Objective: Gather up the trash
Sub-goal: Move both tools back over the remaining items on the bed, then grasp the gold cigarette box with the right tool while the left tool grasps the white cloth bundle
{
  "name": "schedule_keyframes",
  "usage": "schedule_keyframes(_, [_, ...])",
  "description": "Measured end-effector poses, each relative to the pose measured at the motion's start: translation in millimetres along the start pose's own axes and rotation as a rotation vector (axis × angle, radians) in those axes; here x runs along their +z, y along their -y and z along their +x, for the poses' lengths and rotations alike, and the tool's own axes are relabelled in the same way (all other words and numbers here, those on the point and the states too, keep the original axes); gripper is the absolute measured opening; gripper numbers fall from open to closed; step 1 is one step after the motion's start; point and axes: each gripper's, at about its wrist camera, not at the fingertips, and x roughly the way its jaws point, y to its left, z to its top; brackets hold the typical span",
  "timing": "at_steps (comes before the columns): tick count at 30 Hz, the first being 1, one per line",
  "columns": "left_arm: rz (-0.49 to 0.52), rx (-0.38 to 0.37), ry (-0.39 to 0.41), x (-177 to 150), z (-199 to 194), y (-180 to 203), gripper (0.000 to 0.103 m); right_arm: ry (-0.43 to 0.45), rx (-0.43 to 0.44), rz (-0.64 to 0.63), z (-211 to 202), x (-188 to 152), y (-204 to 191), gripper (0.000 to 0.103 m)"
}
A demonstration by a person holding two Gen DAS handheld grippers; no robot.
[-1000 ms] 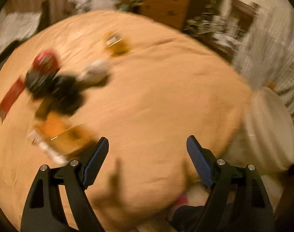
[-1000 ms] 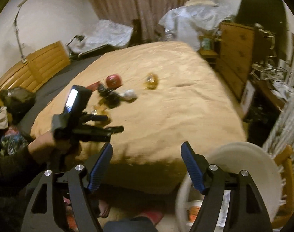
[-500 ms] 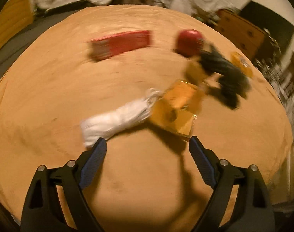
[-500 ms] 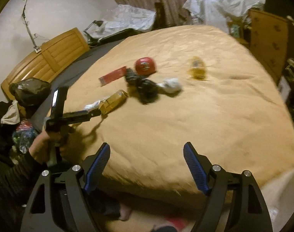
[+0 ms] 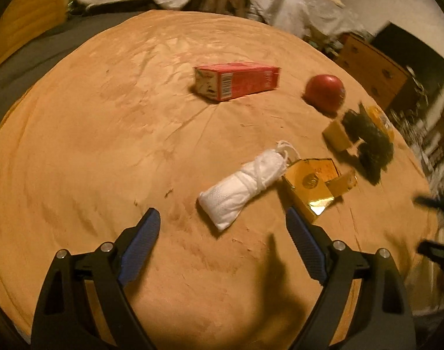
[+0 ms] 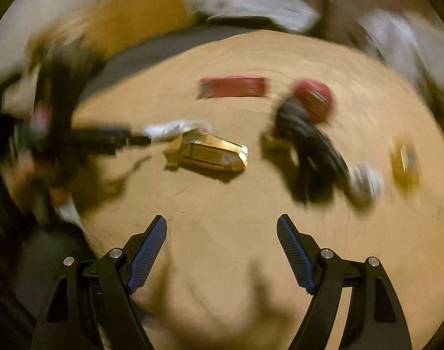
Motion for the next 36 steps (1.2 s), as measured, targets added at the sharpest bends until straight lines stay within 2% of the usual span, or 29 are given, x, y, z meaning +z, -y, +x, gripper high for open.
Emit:
schedule_keyframes(3, [0.065,0.003,-0.010,7,-2,-2,0.085,-0.046,-0.019,-0.215,19,28,-15,0.078])
schedule_keyframes(5, [0.059,-0.008,-0.008,11,-6,-12,0.085,-0.079,0.001,-0.337,34,47,-24,0.078])
schedule_keyframes(8, [0.021,-0.023,-0.017,15,-8,-29,0.085,-0.132,0.022,-0.425,62,68,-33,0.078])
schedule_keyframes(11, [0.036,-0.015,-0.028,13,-6,-31,0.085,-0.170,0.024,-0.436,96,79,-31,0.074])
schedule_keyframes(12, [0.046,-0.018,-0.032,12,-4,-30,0.085,-0.179,0.033,-0.425,106,80,-29,0.066])
schedule_keyframes(13, [0.056,-0.020,-0.035,11,-3,-29,0.085,-0.189,0.036,-0.414,117,78,-28,0.052])
schedule_keyframes(17, [0.096,-0.007,-0.030,8,2,-23,0.086,-0.185,-0.003,-0.335,123,70,-21,0.038])
schedule_keyframes(18, [0.107,-0.005,-0.026,9,4,-22,0.087,-0.197,-0.029,-0.309,118,66,-18,0.029])
schedule_keyframes(19, [0.113,-0.004,-0.023,10,5,-21,0.087,-0.209,-0.043,-0.287,114,63,-15,0.027])
schedule_keyframes(23, [0.144,-0.009,-0.020,15,11,-12,0.087,-0.298,-0.067,-0.129,88,39,11,0.027])
schedule_keyframes(25, [0.163,-0.012,-0.021,16,13,-6,0.087,-0.329,-0.047,-0.070,77,30,19,0.027])
schedule_keyframes(26, [0.175,-0.012,-0.021,16,14,-3,0.087,-0.345,-0.008,-0.039,70,23,21,0.027])
schedule_keyframes(27, [0.192,-0.015,-0.022,16,15,1,0.087,-0.354,0.034,-0.018,65,18,20,0.034])
schedule_keyframes(28, [0.210,-0.017,-0.025,15,16,4,0.087,-0.354,0.095,-0.001,56,13,19,0.052])
schedule_keyframes(30, [0.240,-0.013,-0.028,12,17,10,0.087,-0.347,0.135,-0.024,41,7,15,0.065])
schedule_keyframes(32, [0.263,-0.017,-0.033,11,17,14,0.087,-0.346,0.138,-0.051,28,4,13,0.066])
schedule_keyframes(34, [0.274,-0.013,-0.037,11,18,16,0.087,-0.332,0.104,-0.065,24,4,16,0.071])
schedule_keyframes(36, [0.280,-0.016,-0.034,12,19,19,0.087,-0.318,0.093,-0.036,29,10,23,0.072])
